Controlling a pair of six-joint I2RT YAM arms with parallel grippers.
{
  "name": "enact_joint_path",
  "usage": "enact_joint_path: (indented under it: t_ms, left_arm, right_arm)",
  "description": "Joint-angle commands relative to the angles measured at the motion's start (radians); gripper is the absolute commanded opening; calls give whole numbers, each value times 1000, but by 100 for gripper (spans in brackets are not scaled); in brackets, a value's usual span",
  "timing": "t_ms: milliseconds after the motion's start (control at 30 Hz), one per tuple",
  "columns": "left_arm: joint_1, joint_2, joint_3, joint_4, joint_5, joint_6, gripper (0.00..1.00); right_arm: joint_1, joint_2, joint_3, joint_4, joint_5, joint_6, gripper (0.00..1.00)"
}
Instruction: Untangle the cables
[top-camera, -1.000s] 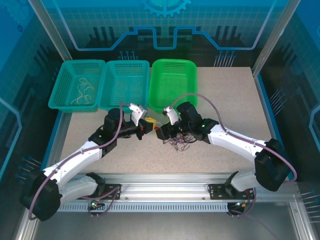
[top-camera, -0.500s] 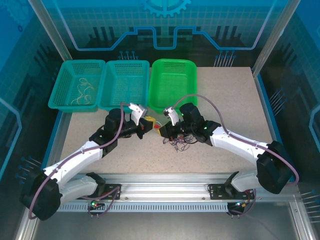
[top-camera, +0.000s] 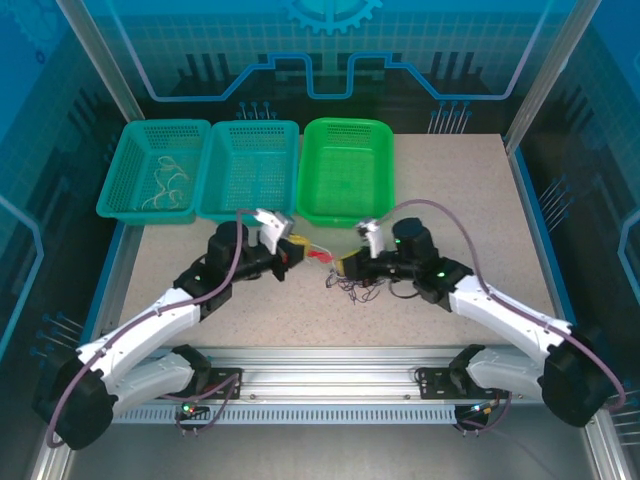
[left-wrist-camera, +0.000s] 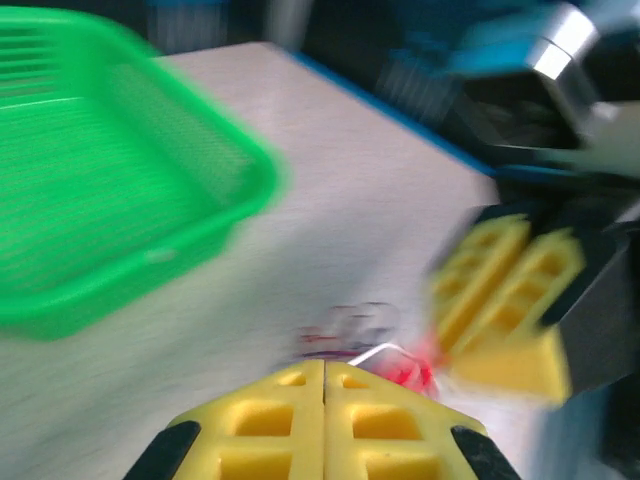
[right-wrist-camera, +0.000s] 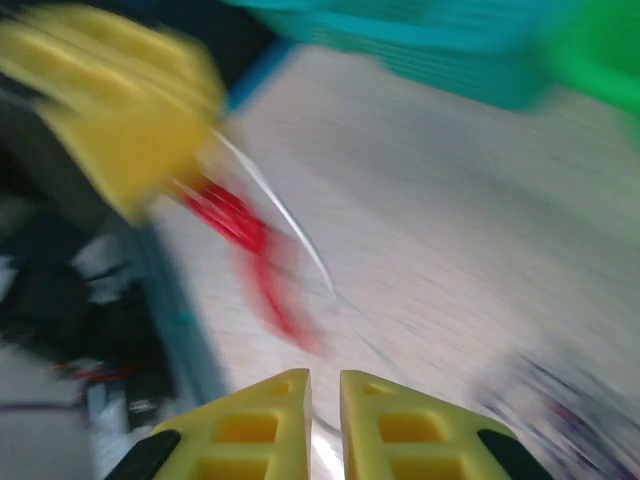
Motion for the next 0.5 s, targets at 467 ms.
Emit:
enact_joint_path:
  t_ms: [467]
  left_arm:
    - [65,83,-10,45,5,-147,0]
  right_arm:
    - [61,51,63,-55,-42,119,37]
